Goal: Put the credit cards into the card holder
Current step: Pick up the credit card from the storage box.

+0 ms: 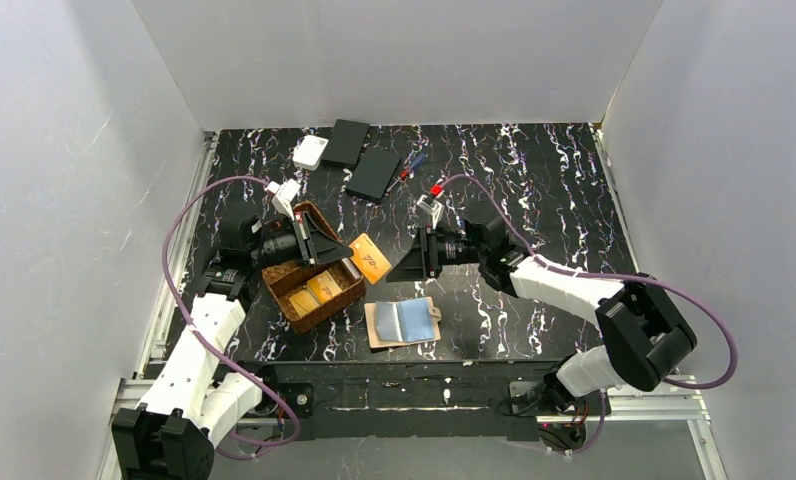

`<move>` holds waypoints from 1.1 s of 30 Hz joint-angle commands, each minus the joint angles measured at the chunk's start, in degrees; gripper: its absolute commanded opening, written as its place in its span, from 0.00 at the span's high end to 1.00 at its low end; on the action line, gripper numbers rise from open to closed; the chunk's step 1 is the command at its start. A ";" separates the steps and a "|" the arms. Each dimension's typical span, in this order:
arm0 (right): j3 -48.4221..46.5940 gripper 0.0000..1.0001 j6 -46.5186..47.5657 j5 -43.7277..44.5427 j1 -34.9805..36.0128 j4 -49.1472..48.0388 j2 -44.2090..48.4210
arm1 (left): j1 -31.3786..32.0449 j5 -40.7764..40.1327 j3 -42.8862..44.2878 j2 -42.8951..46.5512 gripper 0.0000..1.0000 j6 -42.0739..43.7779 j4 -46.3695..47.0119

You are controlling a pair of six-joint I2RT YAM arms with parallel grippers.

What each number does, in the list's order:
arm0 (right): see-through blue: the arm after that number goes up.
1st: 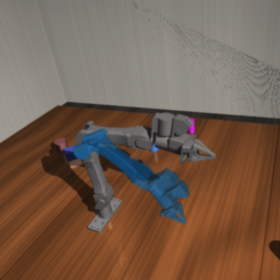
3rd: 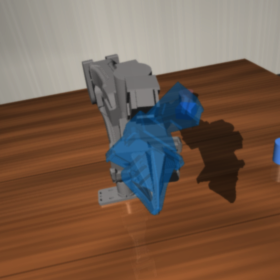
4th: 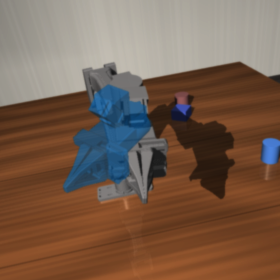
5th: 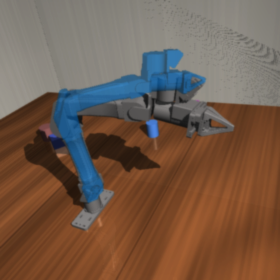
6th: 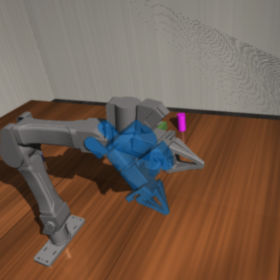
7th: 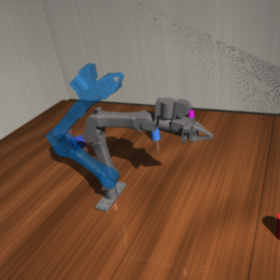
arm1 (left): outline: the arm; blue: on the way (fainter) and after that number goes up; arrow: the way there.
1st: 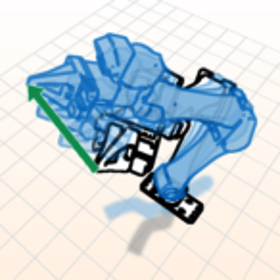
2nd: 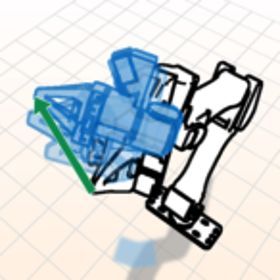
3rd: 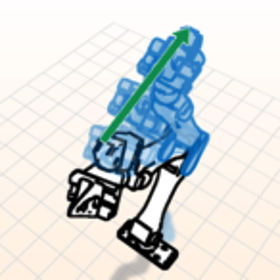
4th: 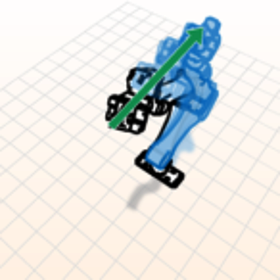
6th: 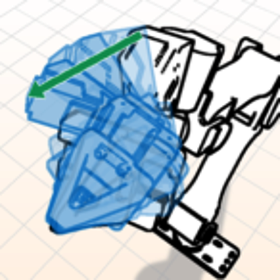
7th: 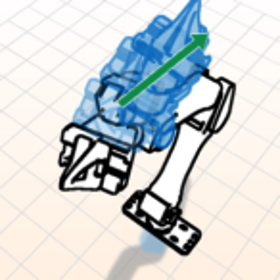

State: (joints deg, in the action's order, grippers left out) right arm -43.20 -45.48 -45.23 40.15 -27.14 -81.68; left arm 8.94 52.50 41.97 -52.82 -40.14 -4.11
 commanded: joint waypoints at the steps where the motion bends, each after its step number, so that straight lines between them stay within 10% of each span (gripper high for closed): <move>1: 2.11 0.50 -9.13 -3.98 -1.12 -14.79 4.12 | 1.23 5.33 -1.45 1.49 1.00 -1.94 6.32; 24: 6.87 0.52 -14.42 -5.40 -2.89 -22.15 5.10 | 9.67 6.26 -1.03 -0.91 1.00 0.93 7.18; 33: 9.61 0.70 -15.35 -5.62 -2.90 -23.46 7.03 | 12.63 5.78 -0.21 -3.61 1.00 1.35 7.32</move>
State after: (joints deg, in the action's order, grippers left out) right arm -34.64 -61.05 -49.93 37.23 -47.87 -76.79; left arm 20.59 57.70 39.25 -56.03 -39.80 1.96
